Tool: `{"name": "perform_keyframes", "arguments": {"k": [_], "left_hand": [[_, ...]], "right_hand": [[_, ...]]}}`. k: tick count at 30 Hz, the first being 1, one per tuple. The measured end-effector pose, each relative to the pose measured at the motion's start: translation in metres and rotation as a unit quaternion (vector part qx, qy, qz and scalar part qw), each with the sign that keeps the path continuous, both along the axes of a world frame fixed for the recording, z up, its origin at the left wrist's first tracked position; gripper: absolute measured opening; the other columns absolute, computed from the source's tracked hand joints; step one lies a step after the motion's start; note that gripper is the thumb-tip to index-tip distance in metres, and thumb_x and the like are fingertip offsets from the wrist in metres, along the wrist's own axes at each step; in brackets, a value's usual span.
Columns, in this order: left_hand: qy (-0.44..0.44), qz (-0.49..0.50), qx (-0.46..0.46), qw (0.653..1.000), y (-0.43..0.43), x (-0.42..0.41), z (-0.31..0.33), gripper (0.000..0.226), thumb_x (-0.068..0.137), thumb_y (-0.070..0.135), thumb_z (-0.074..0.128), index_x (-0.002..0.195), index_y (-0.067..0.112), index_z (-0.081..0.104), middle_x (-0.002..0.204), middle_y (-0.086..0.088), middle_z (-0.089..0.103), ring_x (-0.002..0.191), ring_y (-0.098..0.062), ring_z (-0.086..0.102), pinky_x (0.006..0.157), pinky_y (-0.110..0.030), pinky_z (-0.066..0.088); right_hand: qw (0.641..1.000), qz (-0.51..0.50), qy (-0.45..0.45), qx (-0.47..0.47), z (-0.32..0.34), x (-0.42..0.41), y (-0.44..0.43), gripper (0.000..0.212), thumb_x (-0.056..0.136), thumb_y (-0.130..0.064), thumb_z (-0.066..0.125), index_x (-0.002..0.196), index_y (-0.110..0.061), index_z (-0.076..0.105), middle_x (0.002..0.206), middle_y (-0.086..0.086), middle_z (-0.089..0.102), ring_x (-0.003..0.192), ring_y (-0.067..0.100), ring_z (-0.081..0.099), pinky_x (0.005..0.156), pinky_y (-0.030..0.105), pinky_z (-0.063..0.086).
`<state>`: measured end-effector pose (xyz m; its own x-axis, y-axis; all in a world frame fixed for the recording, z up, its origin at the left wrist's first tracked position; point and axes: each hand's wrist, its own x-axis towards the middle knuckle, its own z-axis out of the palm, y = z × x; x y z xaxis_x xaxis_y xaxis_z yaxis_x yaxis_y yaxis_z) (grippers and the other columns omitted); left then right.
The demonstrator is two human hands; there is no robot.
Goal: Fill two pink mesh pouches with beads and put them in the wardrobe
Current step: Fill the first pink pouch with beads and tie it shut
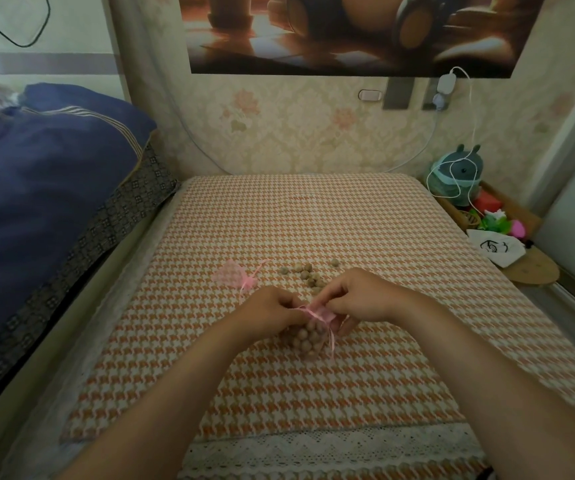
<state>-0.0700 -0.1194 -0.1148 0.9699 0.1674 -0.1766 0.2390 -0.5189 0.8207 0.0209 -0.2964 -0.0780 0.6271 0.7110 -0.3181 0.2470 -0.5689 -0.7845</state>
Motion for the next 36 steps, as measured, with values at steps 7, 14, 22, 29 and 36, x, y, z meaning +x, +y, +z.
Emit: {"name": "perform_keyframes", "arguments": {"k": [7,14,22,29,36], "left_hand": [[-0.029,0.007,0.074,0.997,-0.010,0.004,-0.001,0.020,0.093,0.028,0.059,0.097,0.012,0.071,0.096,-0.004,0.070,0.089,-0.018,0.065,0.071,-0.031,0.052],[-0.036,0.001,0.057,0.998,-0.008,0.002,-0.002,0.018,0.096,0.023,0.059,0.099,0.010,0.070,0.097,-0.005,0.069,0.090,-0.018,0.063,0.080,-0.035,0.053],[-0.037,0.029,0.002,0.999,0.002,0.001,0.000,0.017,0.096,0.024,0.059,0.097,0.011,0.070,0.091,0.001,0.068,0.084,-0.011,0.062,0.066,-0.020,0.049],[-0.032,0.035,0.039,0.998,0.008,0.005,0.000,0.016,0.095,0.026,0.060,0.097,0.013,0.070,0.096,-0.001,0.069,0.092,-0.016,0.064,0.079,-0.031,0.054],[-0.050,0.080,0.063,0.994,0.008,0.008,0.001,0.015,0.093,0.020,0.060,0.089,0.012,0.072,0.085,-0.002,0.070,0.076,-0.013,0.064,0.063,-0.020,0.050]], "right_hand": [[1.000,-0.007,-0.010,0.025,-0.003,0.004,-0.005,0.012,0.092,-0.007,0.075,0.100,-0.012,0.081,0.077,0.004,0.078,0.070,0.015,0.076,0.067,0.032,0.063],[0.999,0.031,-0.017,-0.001,-0.007,0.004,-0.005,0.018,0.089,-0.009,0.078,0.097,-0.024,0.076,0.092,0.007,0.079,0.078,0.021,0.078,0.064,0.033,0.063],[0.993,0.043,-0.104,0.035,-0.009,0.002,0.005,0.019,0.079,-0.007,0.087,0.092,-0.018,0.080,0.093,-0.003,0.077,0.072,0.009,0.073,0.056,0.012,0.051],[0.996,0.050,-0.076,0.017,-0.011,0.015,0.001,0.013,0.091,-0.015,0.076,0.100,-0.021,0.069,0.095,0.003,0.072,0.067,0.016,0.072,0.055,0.025,0.054],[0.965,-0.037,-0.228,-0.121,-0.033,0.031,-0.005,0.015,0.098,-0.036,0.065,0.104,-0.022,0.063,0.101,-0.003,0.067,0.084,0.014,0.064,0.077,0.035,0.055]]}}
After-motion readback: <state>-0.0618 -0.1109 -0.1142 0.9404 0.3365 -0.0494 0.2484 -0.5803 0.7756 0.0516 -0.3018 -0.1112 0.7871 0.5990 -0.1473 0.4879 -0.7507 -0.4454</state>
